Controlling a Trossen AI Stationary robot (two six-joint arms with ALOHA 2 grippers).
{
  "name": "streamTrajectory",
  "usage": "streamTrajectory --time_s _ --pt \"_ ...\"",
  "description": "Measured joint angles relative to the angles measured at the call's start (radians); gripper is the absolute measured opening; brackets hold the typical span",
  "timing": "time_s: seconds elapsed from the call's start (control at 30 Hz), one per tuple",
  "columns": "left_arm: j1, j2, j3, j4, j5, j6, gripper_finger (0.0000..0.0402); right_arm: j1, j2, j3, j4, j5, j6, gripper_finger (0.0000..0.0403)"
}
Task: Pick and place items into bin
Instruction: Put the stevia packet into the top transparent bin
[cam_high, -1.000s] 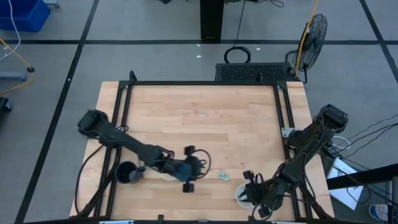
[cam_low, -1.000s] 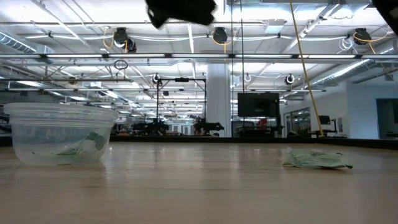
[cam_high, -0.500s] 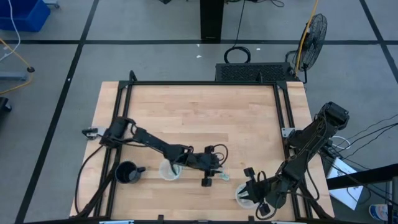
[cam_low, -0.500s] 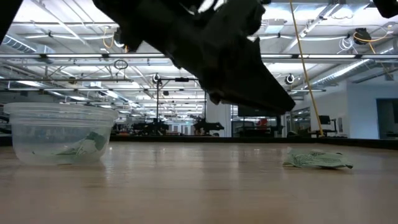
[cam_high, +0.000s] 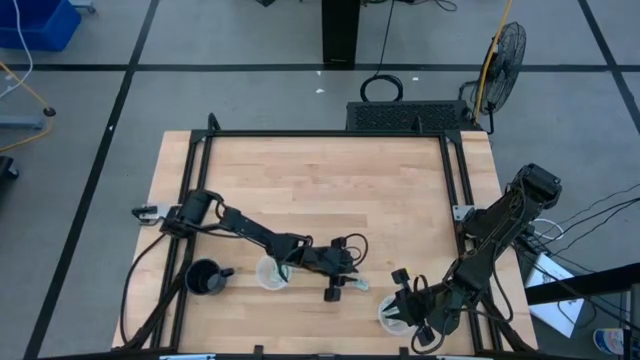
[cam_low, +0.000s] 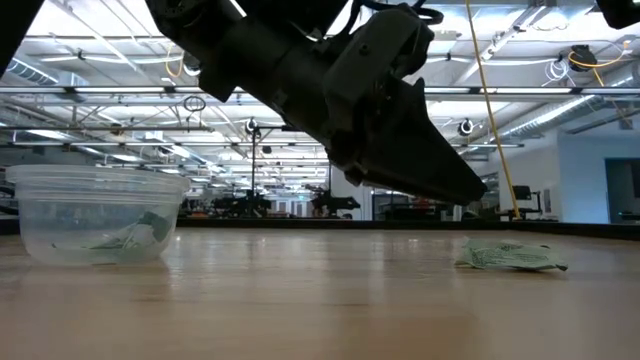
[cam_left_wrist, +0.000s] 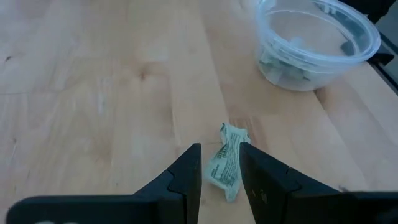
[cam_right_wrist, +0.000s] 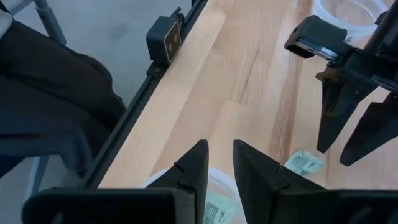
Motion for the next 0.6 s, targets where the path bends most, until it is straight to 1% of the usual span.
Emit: streamTrajectory --time_s 0.13,0.2,0.43,0.6 --pt "0.002 0.000 0.000 0.003 0.001 0.004 0.0121 0.000 0.000 0.000 0.000 0.000 -0.013 0.0070" --pt "0.008 0.002 0.000 -0.005 0.001 0.004 0.0133 0.000 0.000 0.000 0.000 0.000 -0.014 0.0070" --pt "0.013 0.033 0.001 0.046 0.017 0.001 0.0182 0.000 0.000 0.000 0.001 0.002 -0.040 0.0070" --pt "0.013 0.066 0.000 0.057 0.018 -0.002 0.0190 -0.009 0.000 0.000 0.003 0.000 -0.040 0.0070"
